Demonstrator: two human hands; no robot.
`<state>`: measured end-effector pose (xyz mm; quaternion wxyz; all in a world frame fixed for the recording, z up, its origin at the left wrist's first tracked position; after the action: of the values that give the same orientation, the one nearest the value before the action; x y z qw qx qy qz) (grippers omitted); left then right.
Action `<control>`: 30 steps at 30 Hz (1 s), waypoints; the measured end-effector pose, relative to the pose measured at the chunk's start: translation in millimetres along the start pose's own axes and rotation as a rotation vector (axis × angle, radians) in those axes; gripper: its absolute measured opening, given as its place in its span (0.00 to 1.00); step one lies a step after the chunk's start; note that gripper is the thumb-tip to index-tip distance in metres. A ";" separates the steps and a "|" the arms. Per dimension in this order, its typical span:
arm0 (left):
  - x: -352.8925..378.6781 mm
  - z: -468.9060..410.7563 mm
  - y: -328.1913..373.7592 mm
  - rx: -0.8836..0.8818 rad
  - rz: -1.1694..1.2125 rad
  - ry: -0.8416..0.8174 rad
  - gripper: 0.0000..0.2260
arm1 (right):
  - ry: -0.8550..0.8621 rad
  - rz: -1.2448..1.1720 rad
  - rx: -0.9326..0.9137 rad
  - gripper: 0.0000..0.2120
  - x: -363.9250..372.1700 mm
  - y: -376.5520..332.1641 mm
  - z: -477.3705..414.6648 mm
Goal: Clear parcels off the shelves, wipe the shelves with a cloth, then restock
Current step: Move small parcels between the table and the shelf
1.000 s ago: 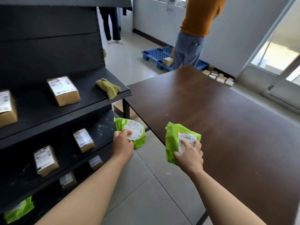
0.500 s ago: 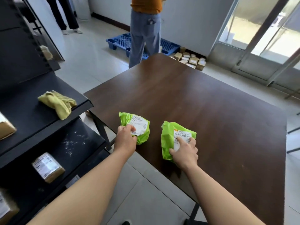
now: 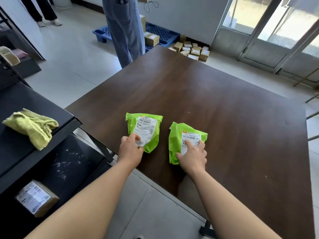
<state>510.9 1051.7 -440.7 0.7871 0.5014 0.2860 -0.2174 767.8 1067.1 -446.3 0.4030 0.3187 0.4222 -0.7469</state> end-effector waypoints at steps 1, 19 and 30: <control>-0.1 -0.3 0.0 -0.001 0.006 0.005 0.11 | -0.004 0.002 0.001 0.29 1.7 -0.5 -0.8; -11.1 109.4 -36.7 -0.198 0.152 0.229 0.10 | -0.076 -0.007 -0.411 0.25 11.5 -45.4 67.5; -34.1 231.3 -151.7 -0.442 0.253 0.429 0.04 | -0.306 0.029 -0.711 0.14 104.0 -110.1 158.3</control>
<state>443.9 781.2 -441.6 0.8194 0.3843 0.4210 0.0598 601.3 927.1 -420.3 0.5572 0.0501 0.5854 -0.5869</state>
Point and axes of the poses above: each hand's wrist, its own z-axis away from the middle knuckle, its own x-axis out of the palm, y = z × x, the point moved 10 cm from there along -z, towards the middle knuckle, and after that the axes turned 8 degrees about -y, right-handed, at the moved point
